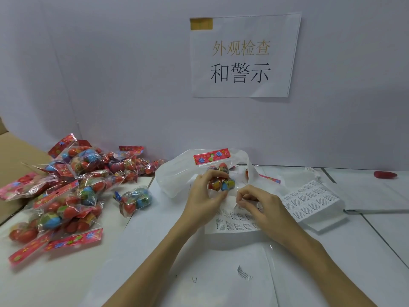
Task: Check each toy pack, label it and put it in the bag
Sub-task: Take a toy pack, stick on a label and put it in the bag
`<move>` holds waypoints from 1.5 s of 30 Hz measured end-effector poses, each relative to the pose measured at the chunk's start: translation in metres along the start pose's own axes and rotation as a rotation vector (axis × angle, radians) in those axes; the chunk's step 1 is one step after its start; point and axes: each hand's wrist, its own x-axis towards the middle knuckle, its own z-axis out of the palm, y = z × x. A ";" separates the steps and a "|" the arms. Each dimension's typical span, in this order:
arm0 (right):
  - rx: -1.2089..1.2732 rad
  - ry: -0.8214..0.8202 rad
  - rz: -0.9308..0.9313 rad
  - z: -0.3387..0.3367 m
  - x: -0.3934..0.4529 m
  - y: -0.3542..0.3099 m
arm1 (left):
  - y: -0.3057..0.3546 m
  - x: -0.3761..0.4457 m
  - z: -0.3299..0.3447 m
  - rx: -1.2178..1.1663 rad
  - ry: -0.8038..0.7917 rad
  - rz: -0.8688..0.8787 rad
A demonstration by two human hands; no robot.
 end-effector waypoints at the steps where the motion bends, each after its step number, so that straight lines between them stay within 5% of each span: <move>1: 0.028 0.013 0.023 -0.001 0.000 -0.001 | 0.000 0.000 -0.001 0.018 0.006 0.001; 8: 0.469 0.321 0.236 -0.018 0.006 -0.002 | 0.006 0.005 -0.009 -0.077 0.171 0.059; 12: 0.918 0.311 0.381 -0.015 0.006 -0.011 | 0.015 0.006 -0.016 -0.222 0.261 0.166; 16: 1.093 0.221 0.373 -0.011 0.005 -0.020 | 0.021 0.005 -0.023 -0.291 0.317 0.203; 26: 1.034 0.333 0.229 -0.015 0.002 -0.034 | 0.029 -0.001 -0.014 -0.265 0.184 0.119; 45: 0.557 0.415 0.008 0.003 -0.003 -0.040 | 0.034 -0.013 0.005 -0.343 0.017 0.121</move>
